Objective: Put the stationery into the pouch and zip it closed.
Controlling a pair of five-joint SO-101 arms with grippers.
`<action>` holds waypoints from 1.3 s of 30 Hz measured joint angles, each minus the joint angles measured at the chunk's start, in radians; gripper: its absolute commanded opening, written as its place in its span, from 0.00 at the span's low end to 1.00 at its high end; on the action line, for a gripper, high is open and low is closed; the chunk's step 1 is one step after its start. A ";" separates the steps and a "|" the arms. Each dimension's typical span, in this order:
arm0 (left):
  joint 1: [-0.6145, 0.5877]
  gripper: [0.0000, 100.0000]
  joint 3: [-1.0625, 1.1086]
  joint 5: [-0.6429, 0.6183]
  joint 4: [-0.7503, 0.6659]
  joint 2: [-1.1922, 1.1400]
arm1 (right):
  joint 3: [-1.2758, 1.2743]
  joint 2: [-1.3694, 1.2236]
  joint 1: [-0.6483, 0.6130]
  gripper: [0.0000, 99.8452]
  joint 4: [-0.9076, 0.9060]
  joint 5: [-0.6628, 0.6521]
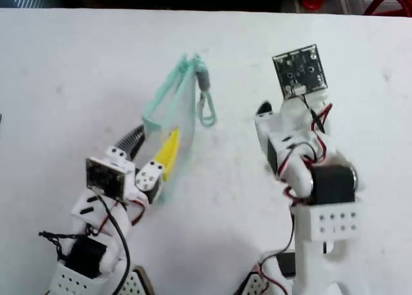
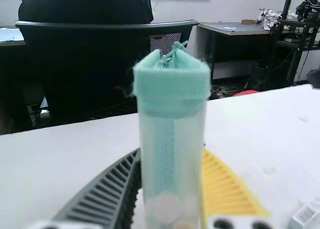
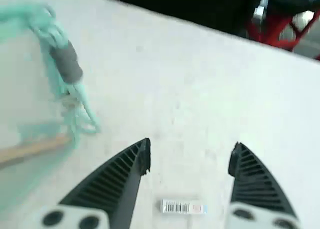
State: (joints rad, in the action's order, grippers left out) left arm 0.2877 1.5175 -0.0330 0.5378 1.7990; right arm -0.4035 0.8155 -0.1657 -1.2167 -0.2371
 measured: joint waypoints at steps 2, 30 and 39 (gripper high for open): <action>0.012 0.15 0.000 0.012 0.000 0.000 | -0.064 -0.028 0.037 0.24 -0.008 0.000; 0.035 0.15 0.044 0.075 -0.057 0.017 | -0.471 -0.078 0.196 0.24 0.224 -0.175; 0.043 0.15 0.044 0.075 -0.057 0.017 | -0.399 -0.342 0.132 0.24 0.230 -0.015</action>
State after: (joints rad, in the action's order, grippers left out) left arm 0.3307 1.5620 0.0422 0.4810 1.8159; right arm -0.8025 0.4733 -0.0338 -0.9866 -0.2524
